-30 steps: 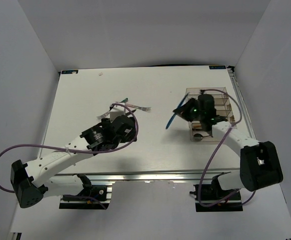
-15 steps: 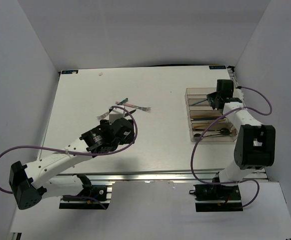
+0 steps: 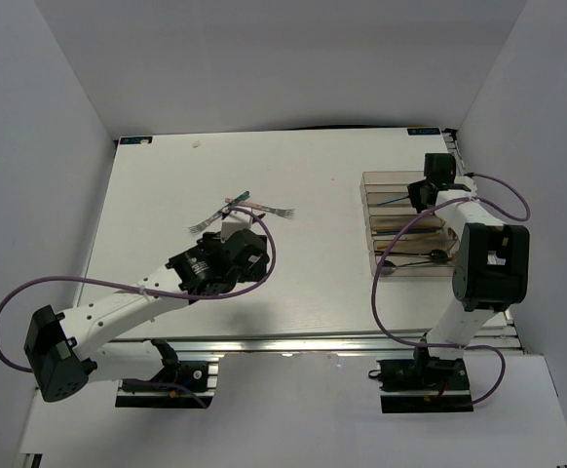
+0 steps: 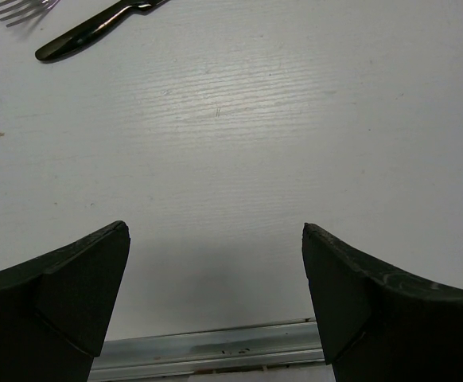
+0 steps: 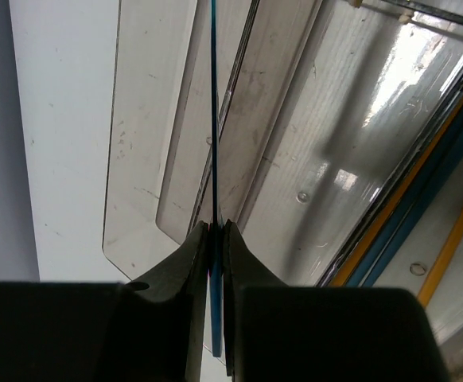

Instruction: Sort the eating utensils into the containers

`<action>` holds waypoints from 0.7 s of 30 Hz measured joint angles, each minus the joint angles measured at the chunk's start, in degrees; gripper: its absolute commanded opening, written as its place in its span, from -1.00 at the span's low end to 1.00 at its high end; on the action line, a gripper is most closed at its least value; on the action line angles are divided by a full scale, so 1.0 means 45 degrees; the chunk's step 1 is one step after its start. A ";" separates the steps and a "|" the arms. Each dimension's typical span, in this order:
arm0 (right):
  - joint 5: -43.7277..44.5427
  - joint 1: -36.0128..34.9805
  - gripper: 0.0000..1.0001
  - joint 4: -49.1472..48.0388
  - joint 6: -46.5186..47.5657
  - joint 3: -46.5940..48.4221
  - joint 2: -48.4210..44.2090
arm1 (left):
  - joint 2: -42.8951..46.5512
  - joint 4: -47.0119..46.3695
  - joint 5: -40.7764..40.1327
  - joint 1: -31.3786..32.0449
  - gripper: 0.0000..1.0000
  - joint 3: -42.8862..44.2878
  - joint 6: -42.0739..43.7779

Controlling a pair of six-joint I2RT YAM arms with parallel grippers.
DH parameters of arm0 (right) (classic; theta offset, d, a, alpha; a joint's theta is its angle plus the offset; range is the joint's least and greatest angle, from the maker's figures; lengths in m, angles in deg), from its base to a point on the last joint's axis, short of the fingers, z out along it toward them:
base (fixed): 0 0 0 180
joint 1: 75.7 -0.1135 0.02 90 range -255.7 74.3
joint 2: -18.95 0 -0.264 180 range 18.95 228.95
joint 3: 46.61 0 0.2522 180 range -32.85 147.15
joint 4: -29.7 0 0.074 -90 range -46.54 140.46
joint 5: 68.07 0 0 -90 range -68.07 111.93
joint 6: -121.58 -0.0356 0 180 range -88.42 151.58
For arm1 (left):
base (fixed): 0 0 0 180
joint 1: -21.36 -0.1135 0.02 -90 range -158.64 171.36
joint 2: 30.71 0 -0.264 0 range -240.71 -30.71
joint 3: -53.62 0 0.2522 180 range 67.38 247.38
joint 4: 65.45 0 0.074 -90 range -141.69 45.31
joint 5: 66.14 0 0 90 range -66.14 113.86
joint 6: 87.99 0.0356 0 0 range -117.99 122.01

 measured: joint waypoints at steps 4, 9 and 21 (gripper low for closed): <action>-0.0049 0.0049 -0.52 -0.0039 -0.0029 -0.0015 0.0000 | -0.0097 -0.0087 0.0024 0.0000 0.96 0.0000 0.0078; -0.0335 0.0068 -0.21 -0.0248 -0.0063 -0.0306 -0.0092 | -0.0097 -0.0155 0.0000 0.0000 0.96 0.0000 0.0087; -0.0971 0.0078 0.68 -0.0423 0.0408 -0.0413 -0.1598 | -0.0151 -0.0175 -0.0291 -0.0311 0.96 0.0277 0.0058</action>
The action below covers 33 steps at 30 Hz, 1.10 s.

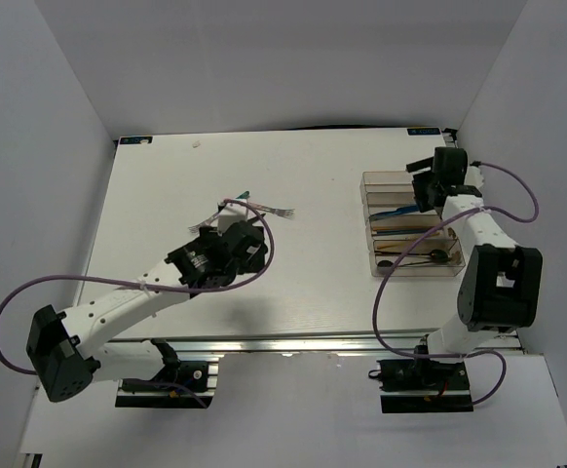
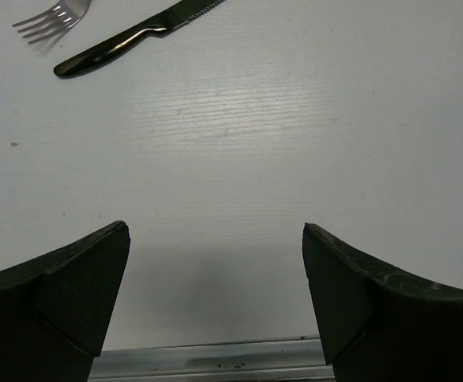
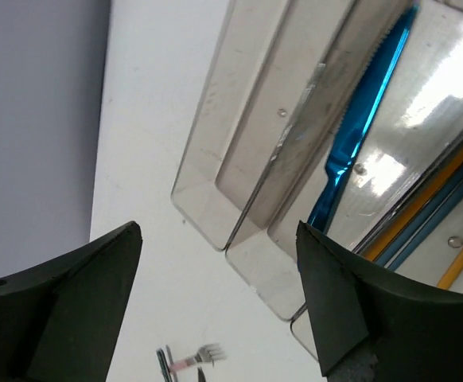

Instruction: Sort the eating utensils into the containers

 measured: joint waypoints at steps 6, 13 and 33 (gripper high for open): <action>-0.0850 -0.0112 0.79 0.0549 0.2365 0.1073 -0.1506 | -0.1530 -0.0593 0.0923 -0.2909 0.96 0.0593 0.0821; -0.4221 -0.0389 0.79 0.0699 0.5790 0.0622 -0.3832 | -0.5372 -0.1190 0.3483 -0.6086 0.96 0.2506 0.4158; -0.7631 -0.1375 0.79 0.1564 0.8004 -0.3269 -0.7441 | -1.0486 -0.0374 0.7159 -0.7951 0.84 0.5697 0.8796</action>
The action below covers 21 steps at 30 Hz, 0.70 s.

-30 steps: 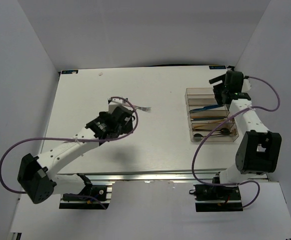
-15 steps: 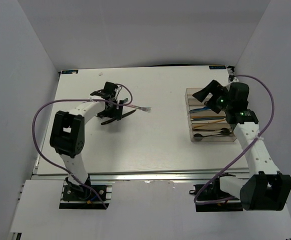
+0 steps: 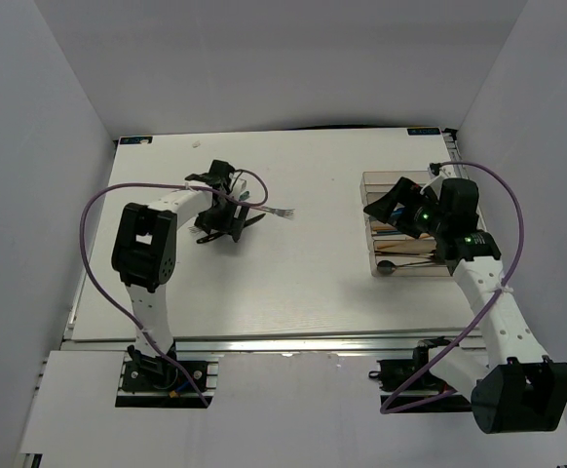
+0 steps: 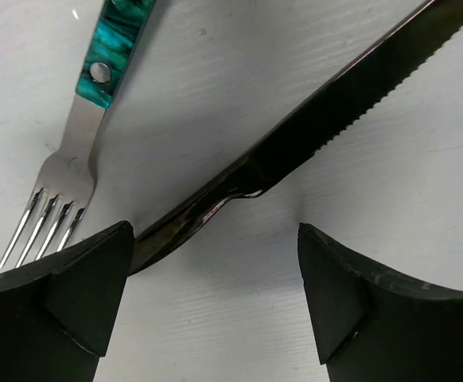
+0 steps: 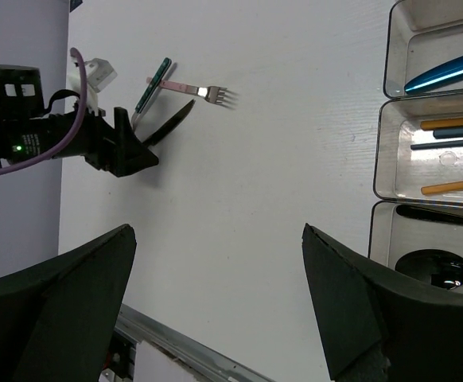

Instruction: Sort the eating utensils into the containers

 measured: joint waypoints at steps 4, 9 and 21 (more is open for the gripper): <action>-0.0121 0.0000 0.79 0.0010 -0.0010 0.0005 -0.0087 | -0.0194 0.0112 0.0189 -0.0005 0.81 0.0019 0.0005; -0.0126 -0.0010 0.79 0.0117 -0.0015 0.0044 -0.0481 | -0.0214 0.0136 0.0243 -0.0010 0.58 0.0015 -0.0107; -0.0189 -0.0010 0.79 0.0131 -0.0291 0.0121 -0.1248 | 0.1666 -0.1496 -0.0529 0.2089 -0.09 -0.2890 -0.2438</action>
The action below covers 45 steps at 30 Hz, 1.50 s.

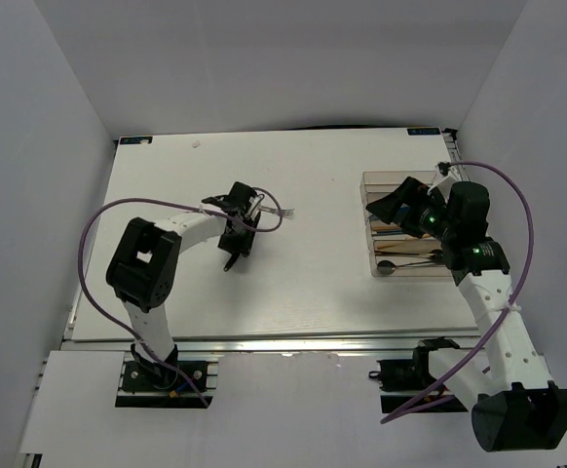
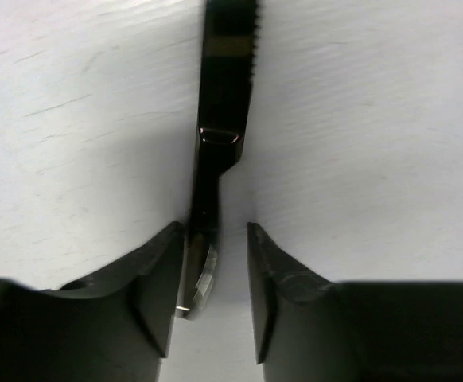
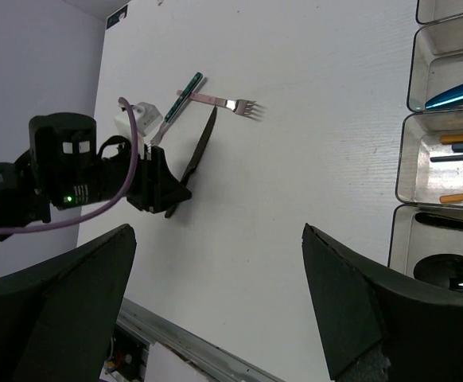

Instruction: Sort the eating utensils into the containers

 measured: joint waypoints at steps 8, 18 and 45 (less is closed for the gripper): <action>-0.0068 0.0000 0.79 -0.0034 -0.0311 -0.0005 -0.0418 | 0.0675 -0.1627 -0.0763 0.1787 -0.56 -0.1472 -0.1676; -0.0607 -0.0015 0.79 -0.0656 -0.0534 -0.0957 -0.0384 | 0.0806 -0.4260 -0.1719 0.3337 -1.00 -0.2467 -0.3308; -0.1030 -0.0049 0.77 -0.1593 -0.0340 -0.2487 0.0423 | 0.0194 -0.2191 -0.3002 0.5270 0.06 -0.1214 -0.5158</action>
